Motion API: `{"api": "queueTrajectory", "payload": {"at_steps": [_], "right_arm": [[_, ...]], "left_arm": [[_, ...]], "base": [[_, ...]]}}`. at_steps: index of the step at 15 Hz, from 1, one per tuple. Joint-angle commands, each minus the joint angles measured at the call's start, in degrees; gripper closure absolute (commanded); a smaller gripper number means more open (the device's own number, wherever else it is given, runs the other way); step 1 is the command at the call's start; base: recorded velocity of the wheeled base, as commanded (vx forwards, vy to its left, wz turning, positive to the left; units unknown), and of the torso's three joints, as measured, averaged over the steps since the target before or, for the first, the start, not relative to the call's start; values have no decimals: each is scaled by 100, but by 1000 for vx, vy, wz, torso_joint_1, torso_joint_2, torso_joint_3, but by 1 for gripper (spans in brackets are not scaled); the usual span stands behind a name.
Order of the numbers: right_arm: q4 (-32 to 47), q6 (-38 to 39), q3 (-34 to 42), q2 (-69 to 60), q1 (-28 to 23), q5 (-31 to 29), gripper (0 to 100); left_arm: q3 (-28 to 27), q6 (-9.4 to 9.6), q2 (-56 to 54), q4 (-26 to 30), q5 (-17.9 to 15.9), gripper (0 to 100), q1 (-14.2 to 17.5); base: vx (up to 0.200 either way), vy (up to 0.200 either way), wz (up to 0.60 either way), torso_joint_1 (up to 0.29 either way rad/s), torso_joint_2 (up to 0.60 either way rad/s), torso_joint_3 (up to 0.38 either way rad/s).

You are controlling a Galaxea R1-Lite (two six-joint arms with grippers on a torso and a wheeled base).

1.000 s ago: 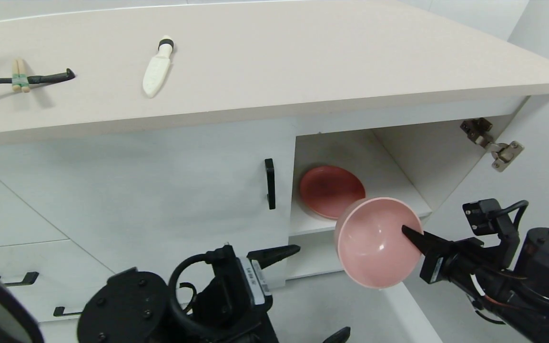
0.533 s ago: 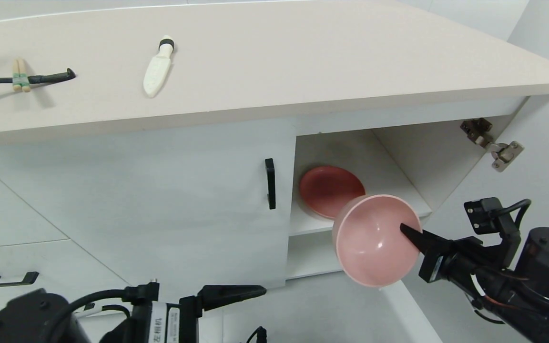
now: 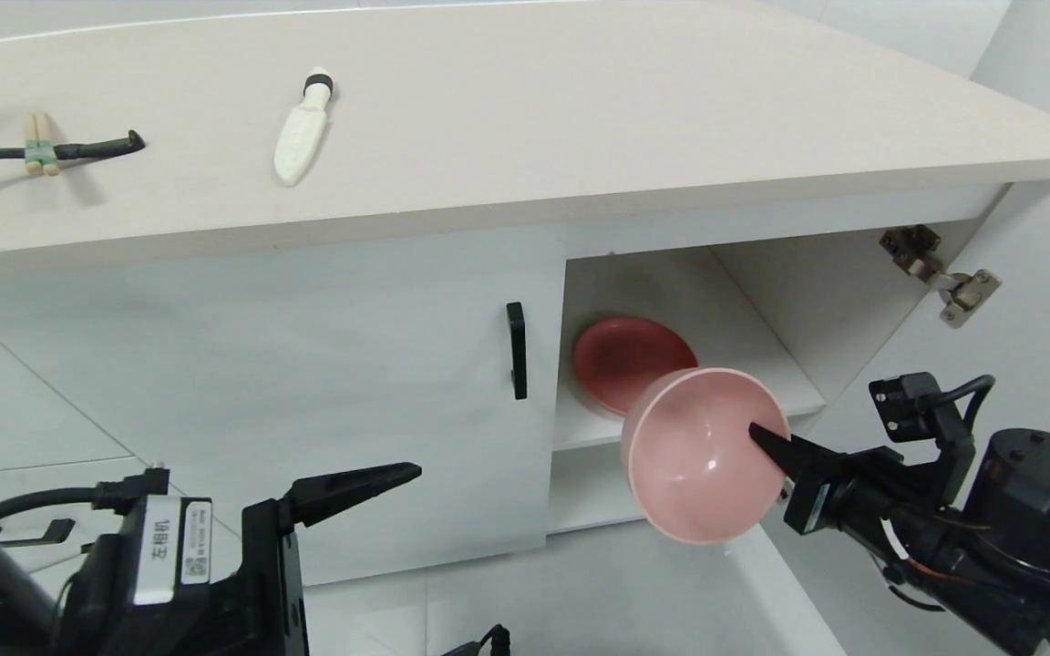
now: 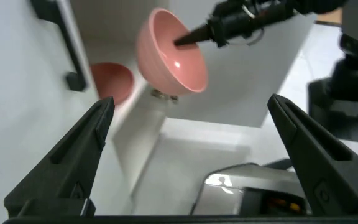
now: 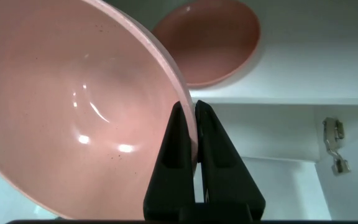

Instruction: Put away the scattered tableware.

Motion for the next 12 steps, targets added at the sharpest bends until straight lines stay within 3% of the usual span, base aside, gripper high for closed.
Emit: {"api": "queueTrajectory", "payload": {"at_steps": [1, 4, 6, 7, 12], "right_arm": [[-8, 173, -200, 75, -35, 0, 100], [-8, 463, -455, 58, -123, 0, 100], [-8, 454, -464, 172, -114, 0, 100], [-8, 454, -473, 348, -106, 0, 100], [-8, 437, -868, 866, -123, -8, 100]], "left_arm": [[0, 4, -801, 941, -3, 0, 162], [0, -32, -3086, 3235, -21, 0, 250], [0, -119, -4343, 4334, -65, 0, 558], [-79, -146, -4641, 4554, -82, 0, 672], [-299, -339, -4483, 4536, -73, 0, 725]], "base": [[0, 0, 0, 0, 0, 0], [0, 0, 0, 0, 0, 0], [0, 0, 0, 0, 0, 0], [0, 0, 0, 0, 0, 0], [0, 0, 0, 0, 0, 0]]}}
